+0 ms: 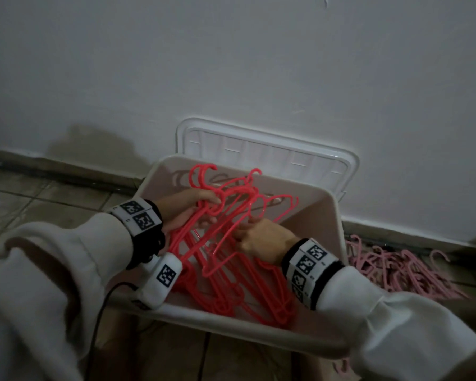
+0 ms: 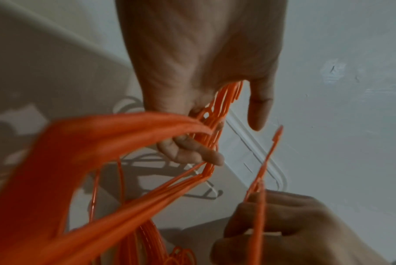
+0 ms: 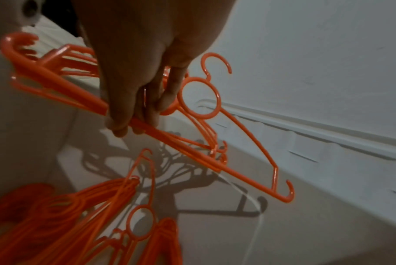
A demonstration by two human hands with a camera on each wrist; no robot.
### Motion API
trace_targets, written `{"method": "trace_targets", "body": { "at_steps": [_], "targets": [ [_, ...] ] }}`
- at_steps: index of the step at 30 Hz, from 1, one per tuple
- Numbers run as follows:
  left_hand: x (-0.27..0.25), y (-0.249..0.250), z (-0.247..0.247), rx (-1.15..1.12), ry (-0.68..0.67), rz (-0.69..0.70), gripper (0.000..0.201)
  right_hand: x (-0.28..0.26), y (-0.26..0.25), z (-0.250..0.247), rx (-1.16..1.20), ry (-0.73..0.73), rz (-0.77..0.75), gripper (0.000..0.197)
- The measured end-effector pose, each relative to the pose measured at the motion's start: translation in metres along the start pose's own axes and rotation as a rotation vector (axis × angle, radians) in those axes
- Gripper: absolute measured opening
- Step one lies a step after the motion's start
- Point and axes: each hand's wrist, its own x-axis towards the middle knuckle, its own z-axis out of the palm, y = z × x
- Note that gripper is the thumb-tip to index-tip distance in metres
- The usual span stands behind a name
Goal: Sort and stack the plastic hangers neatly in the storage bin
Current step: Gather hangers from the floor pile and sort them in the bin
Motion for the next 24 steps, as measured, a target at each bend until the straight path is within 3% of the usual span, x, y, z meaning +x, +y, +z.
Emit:
{"method": "trace_targets", "body": {
  "at_steps": [5,10,12,15,20,22,24],
  "targets": [
    [0.000,0.003,0.010,0.015,-0.136,0.088,0.039,0.024,-0.011,0.008,-0.108,-0.012,-0.080,0.040],
    [0.003,-0.008,0.015,0.161,0.078,0.174,0.004,0.036,-0.017,0.002,-0.228,-0.039,-0.101,0.042],
    [0.006,-0.011,0.012,0.142,0.151,0.166,0.009,0.040,-0.016,0.007,-0.215,-0.064,-0.100,0.042],
    [0.008,-0.013,0.009,0.085,0.141,0.138,0.013,0.045,-0.015,0.006,-0.219,-0.081,-0.091,0.041],
    [0.010,-0.016,-0.003,0.153,0.250,0.170,0.019,0.046,-0.004,0.013,-0.123,-0.007,-0.129,0.038],
    [0.008,-0.013,-0.008,0.214,0.267,0.166,0.017,0.039,0.001,0.007,-0.026,0.114,-0.038,0.042],
    [0.008,-0.012,-0.017,0.255,0.270,0.170,0.022,0.032,0.006,-0.003,0.053,0.038,0.070,0.046]
  ]
}}
